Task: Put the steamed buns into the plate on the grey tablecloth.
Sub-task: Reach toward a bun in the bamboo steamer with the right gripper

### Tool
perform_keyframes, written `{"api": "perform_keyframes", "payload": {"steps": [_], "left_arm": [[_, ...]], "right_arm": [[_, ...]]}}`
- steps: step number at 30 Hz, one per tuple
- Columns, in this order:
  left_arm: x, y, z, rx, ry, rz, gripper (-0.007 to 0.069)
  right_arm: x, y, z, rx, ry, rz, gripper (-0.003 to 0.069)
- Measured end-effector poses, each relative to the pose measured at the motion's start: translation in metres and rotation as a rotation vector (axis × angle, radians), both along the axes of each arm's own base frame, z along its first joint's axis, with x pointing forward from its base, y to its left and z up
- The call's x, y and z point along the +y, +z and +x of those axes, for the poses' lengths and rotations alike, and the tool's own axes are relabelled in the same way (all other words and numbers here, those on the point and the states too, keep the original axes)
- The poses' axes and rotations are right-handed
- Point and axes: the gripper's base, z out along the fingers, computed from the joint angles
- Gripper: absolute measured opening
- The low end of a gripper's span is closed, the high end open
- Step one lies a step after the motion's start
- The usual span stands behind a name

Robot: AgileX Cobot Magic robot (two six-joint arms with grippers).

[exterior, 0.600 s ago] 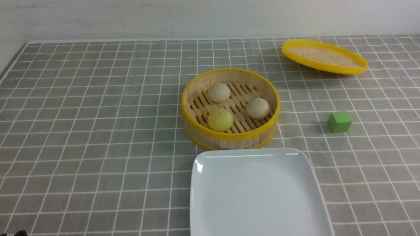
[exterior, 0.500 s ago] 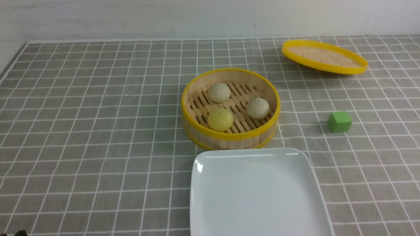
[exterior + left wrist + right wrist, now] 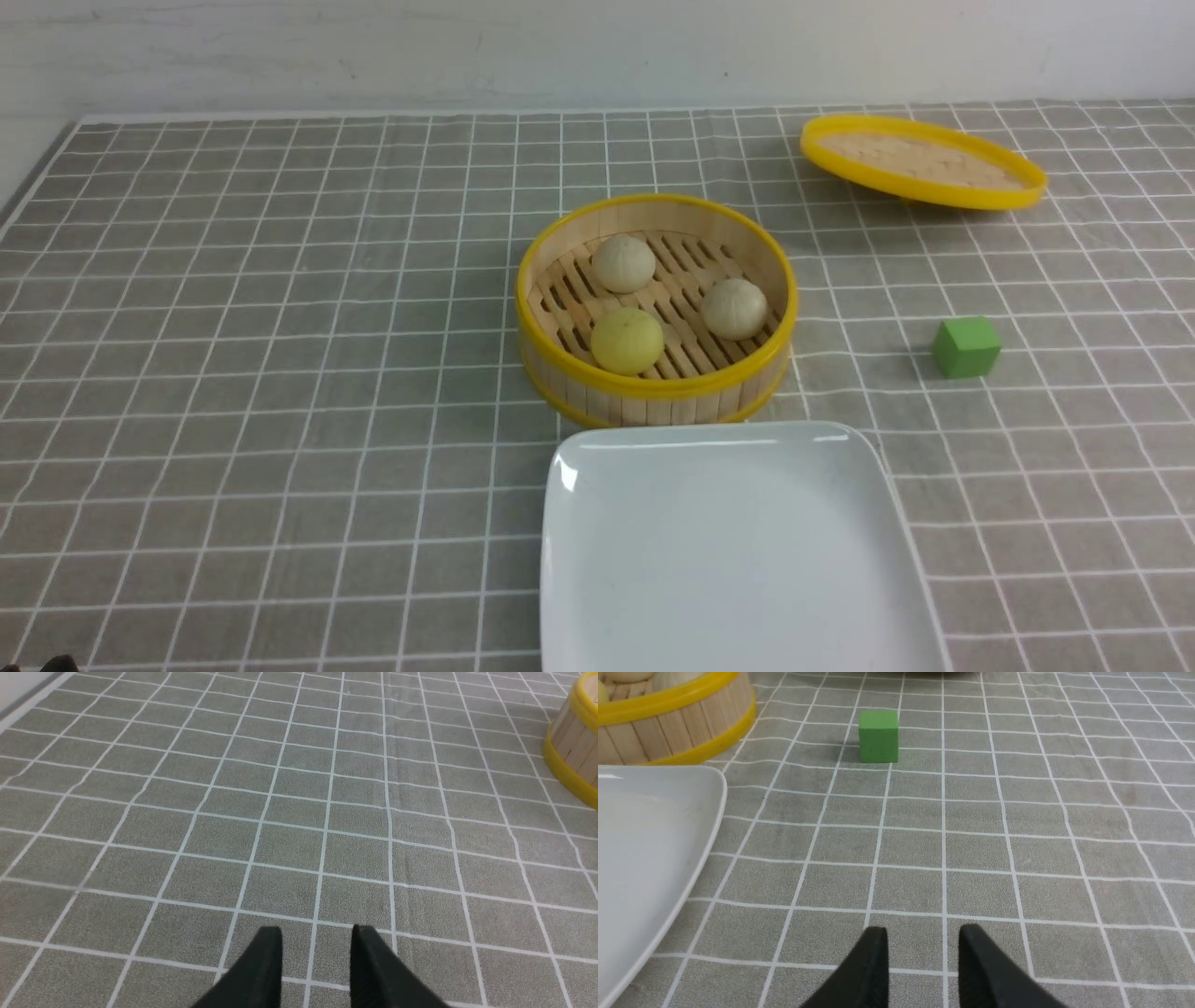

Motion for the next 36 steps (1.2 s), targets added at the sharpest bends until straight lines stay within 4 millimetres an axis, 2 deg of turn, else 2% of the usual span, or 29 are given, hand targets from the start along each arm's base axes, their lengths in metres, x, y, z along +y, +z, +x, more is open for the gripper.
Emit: {"api": "perform_keyframes", "payload": {"steps": [23, 25, 29, 31, 32, 34, 36], "left_arm": [[0.003, 0.0, 0.0, 0.001, 0.008, 0.086, 0.0241], [0.0, 0.0, 0.0, -0.006, 0.031, -0.11, 0.0241], [-0.013, 0.0, 0.0, 0.018, 0.098, -0.748, 0.0241], [-0.017, 0.001, 0.0, 0.041, 0.13, -0.984, 0.0241], [-0.017, 0.001, 0.0, 0.041, 0.134, -0.993, 0.0241], [-0.019, 0.001, 0.0, 0.061, 0.157, -1.152, 0.0241], [-0.02, 0.001, 0.0, 0.066, 0.164, -1.19, 0.0241]], "right_arm": [[0.0, 0.0, 0.0, -0.001, 0.0, -0.004, 0.0239], [0.002, 0.001, 0.0, -0.001, -0.011, 0.089, 0.0239], [0.012, 0.002, -0.001, 0.054, -0.063, 0.636, 0.0239], [0.016, 0.004, -0.001, 0.085, -0.081, 0.84, 0.0239], [0.017, 0.004, -0.001, 0.089, -0.084, 0.874, 0.0239], [0.019, 0.006, -0.001, 0.106, -0.092, 0.991, 0.0239], [0.019, 0.007, -0.001, 0.105, -0.094, 1.029, 0.0239]]}}
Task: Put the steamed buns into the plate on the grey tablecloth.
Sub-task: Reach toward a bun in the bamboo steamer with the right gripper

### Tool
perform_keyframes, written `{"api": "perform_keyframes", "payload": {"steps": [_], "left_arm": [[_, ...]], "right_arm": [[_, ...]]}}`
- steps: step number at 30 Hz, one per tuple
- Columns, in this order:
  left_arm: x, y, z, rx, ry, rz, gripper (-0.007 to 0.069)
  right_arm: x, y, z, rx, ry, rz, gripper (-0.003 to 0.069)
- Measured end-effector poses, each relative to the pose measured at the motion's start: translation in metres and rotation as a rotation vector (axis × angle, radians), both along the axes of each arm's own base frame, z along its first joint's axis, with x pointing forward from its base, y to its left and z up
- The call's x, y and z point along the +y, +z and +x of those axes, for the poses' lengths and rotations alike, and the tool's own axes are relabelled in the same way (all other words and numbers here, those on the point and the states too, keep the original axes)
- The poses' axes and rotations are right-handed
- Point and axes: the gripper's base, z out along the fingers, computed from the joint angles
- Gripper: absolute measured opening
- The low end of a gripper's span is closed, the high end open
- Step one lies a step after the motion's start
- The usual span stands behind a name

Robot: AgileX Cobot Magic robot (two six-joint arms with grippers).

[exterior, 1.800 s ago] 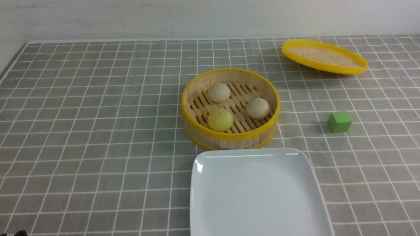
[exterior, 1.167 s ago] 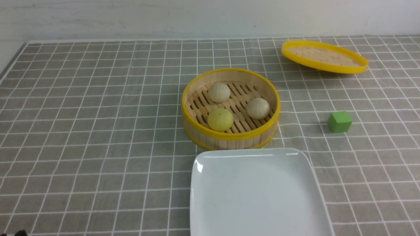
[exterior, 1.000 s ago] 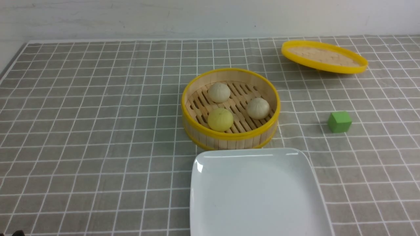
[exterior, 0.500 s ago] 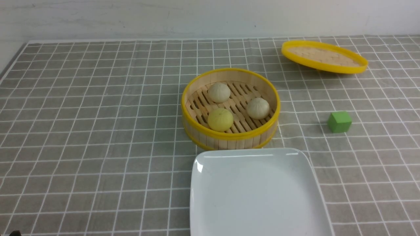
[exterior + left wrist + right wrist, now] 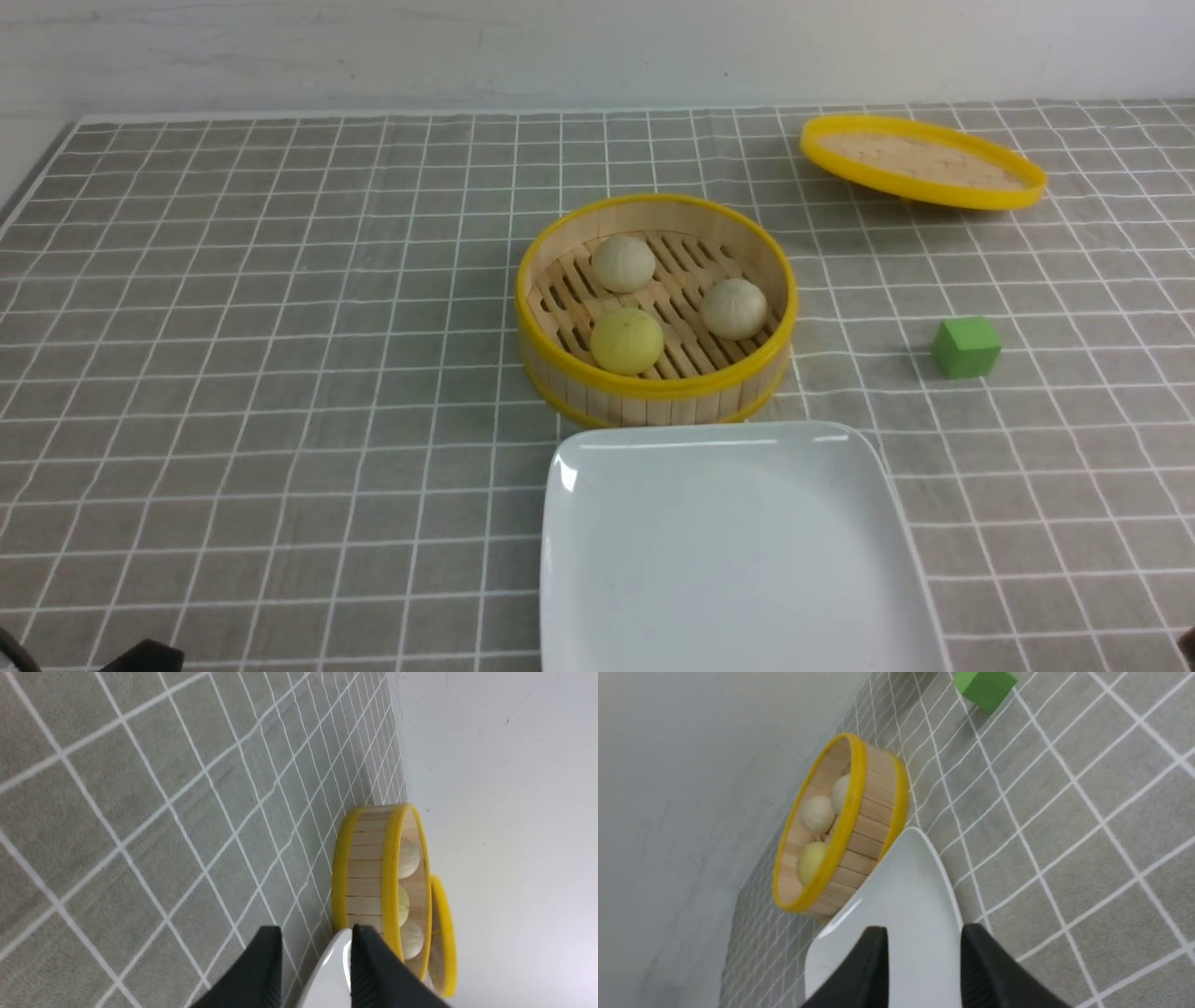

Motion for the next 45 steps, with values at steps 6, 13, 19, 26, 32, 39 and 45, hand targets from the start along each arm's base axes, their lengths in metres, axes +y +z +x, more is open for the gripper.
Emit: {"api": "perform_keyframes", "payload": {"steps": [6, 13, 19, 26, 32, 39, 45], "left_arm": [[-0.001, 0.004, 0.0, -0.014, -0.011, -0.003, 0.0221], [-0.006, 0.095, -0.017, -0.156, -0.197, 0.402, 0.005], [-0.008, 0.11, 0.014, 0.311, -0.445, 0.609, 0.0002], [-0.01, 0.09, 0.049, 0.552, -0.627, 0.672, 0.0002], [-0.01, 0.082, 0.063, 0.578, -0.666, 0.702, 0.0002], [-0.01, 0.084, 0.068, 0.53, -0.635, 0.715, 0.0015], [-0.01, 0.085, 0.069, 0.52, -0.627, 0.717, 0.0028]], "right_arm": [[0.002, 0.01, -0.002, -0.016, 0.025, 0.005, 0.0202], [0.002, 0.108, -0.006, -0.19, 0.134, -0.481, -0.001], [0.008, 0.108, 0.042, 0.356, 0.427, -0.657, -0.0008], [0.035, 0.1, 0.103, 0.407, 0.753, -0.55, 0.0009], [0.055, 0.114, 0.156, 0.258, 0.889, -0.497, 0.0111], [0.085, 0.117, 0.213, 0.343, 0.959, -0.646, 0.0215], [0.127, 0.113, 0.275, 0.398, 0.942, -0.881, 0.0302]]}}
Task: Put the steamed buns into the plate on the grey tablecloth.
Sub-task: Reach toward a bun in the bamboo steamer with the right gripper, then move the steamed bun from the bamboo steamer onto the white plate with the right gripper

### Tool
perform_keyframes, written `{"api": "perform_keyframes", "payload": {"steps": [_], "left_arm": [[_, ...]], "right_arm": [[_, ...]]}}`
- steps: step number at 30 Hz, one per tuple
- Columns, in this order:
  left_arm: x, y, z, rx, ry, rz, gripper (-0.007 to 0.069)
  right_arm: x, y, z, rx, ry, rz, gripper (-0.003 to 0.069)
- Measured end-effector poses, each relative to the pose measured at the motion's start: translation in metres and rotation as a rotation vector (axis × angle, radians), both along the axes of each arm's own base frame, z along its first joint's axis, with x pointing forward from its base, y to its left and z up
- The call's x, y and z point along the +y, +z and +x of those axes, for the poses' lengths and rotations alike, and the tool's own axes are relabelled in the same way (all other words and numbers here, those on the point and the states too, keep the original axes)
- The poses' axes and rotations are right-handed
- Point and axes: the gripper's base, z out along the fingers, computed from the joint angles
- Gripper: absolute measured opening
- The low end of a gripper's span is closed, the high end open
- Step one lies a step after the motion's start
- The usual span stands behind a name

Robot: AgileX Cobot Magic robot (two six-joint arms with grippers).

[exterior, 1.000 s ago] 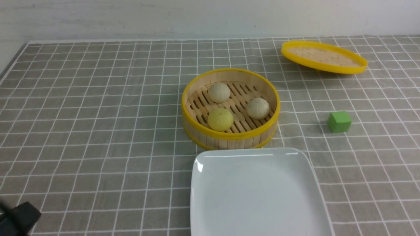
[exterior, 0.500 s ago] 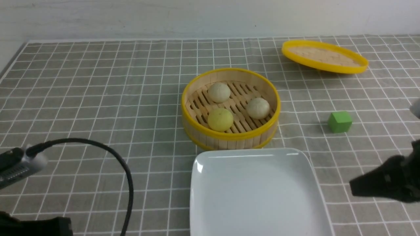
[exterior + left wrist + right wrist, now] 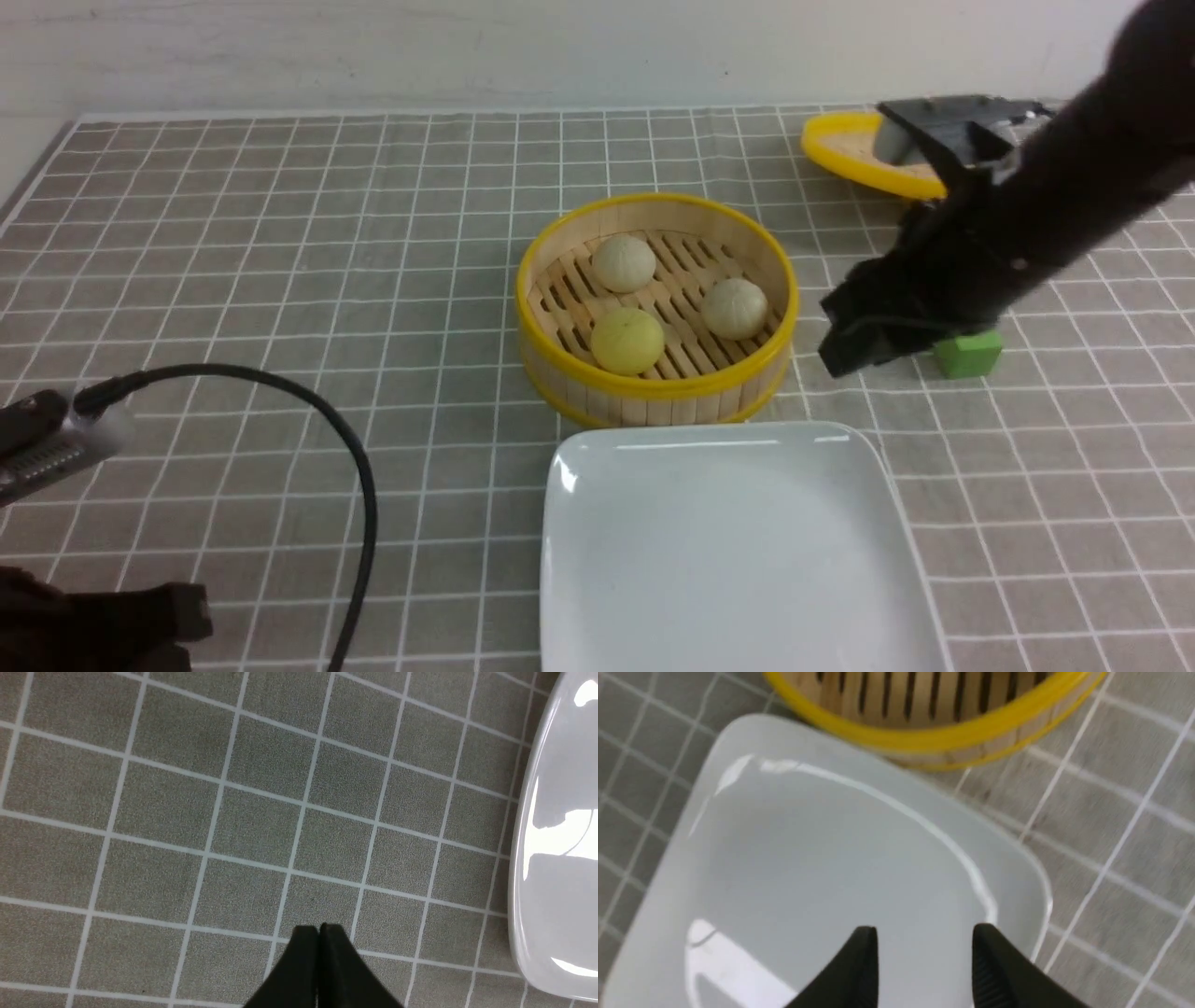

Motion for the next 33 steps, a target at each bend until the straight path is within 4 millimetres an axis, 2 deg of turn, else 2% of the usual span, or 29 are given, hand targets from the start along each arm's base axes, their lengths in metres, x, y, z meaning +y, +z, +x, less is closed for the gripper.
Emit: {"api": "perform_keyframes", "payload": {"steps": [2, 3, 5, 6, 8, 9, 13, 14, 18, 19, 21, 22, 24, 25, 27, 28, 30, 31, 32, 33], "left_arm": [[0.0, 0.0, 0.0, 0.0, 0.0, 0.0, 0.0039], [0.0, 0.0, 0.0, 0.0, 0.0, 0.0, 0.0041], [0.0, 0.0, 0.0, 0.0, 0.0, 0.0, 0.0056], [0.0, 0.0, 0.0, 0.0, 0.0, 0.0, 0.0059], [0.0, 0.0, 0.0, 0.001, -0.001, 0.002, 0.0093], [0.0, 0.0, 0.0, 0.001, -0.001, 0.002, 0.0096], [0.0, 0.0, -0.001, 0.007, -0.003, 0.003, 0.0175], [0.0, 0.0, -0.001, 0.007, -0.003, 0.003, 0.0175], [0.0, 0.0, -0.001, 0.007, -0.003, 0.003, 0.0254], [0.0, 0.0, -0.001, 0.007, -0.003, 0.003, 0.0263], [0.0, 0.0, -0.001, 0.007, -0.003, 0.004, 0.0272], [0.0, 0.0, -0.001, 0.007, -0.003, 0.004, 0.0273], [0.0, 0.0, -0.001, 0.007, -0.003, 0.005, 0.0276], [0.0, 0.0, -0.001, 0.007, -0.003, 0.005, 0.0275], [0.0, 0.0, -0.001, 0.007, -0.003, 0.005, 0.0275], [0.0, 0.0, -0.001, 0.007, -0.003, 0.005, 0.0275], [0.0, 0.0, -0.001, 0.007, -0.003, 0.005, 0.0275], [0.0, 0.0, -0.001, 0.007, -0.003, 0.006, 0.0275], [0.0, 0.0, -0.001, 0.007, -0.003, 0.006, 0.0275], [0.0, 0.0, -0.001, 0.007, -0.003, 0.006, 0.0275]], "right_arm": [[0.014, -0.007, 0.028, -0.055, 0.013, -0.063, 0.032], [0.015, -0.01, 0.029, -0.049, 0.014, -0.071, 0.032], [0.025, -0.019, 0.053, -0.089, 0.015, -0.089, 0.0324], [0.027, -0.019, 0.057, -0.104, 0.014, -0.086, 0.0325], [0.038, -0.035, 0.082, -0.14, 0.004, -0.081, 0.0326], [0.038, -0.036, 0.084, -0.142, 0.004, -0.082, 0.0326], [0.049, -0.062, 0.11, -0.17, -0.001, -0.09, 0.0328], [0.049, -0.066, 0.111, -0.168, 0.0, -0.094, 0.0328], [0.051, -0.086, 0.127, -0.204, 0.018, -0.155, 0.0316], [0.05, -0.088, 0.128, -0.212, 0.024, -0.169, 0.0301], [0.05, -0.086, 0.129, -0.215, 0.029, -0.181, 0.0222], [0.05, -0.086, 0.129, -0.214, 0.029, -0.182, 0.0222], [0.049, -0.071, 0.125, -0.186, 0.037, -0.187, 0.0066], [0.05, -0.061, 0.122, -0.177, 0.042, -0.188, 0.003], [0.05, -0.037, 0.113, -0.164, 0.056, -0.19, 0.0017], [0.05, -0.03, 0.111, -0.168, 0.057, -0.188, 0.0017], [0.046, 0.024, 0.084, -0.145, 0.08, -0.159, 0.0018], [0.045, 0.032, 0.08, -0.152, 0.08, -0.153, 0.0018], [0.04, 0.06, 0.063, -0.156, 0.09, -0.13, 0.0018], [0.039, 0.07, 0.055, -0.161, 0.092, -0.115, 0.0018]]}}
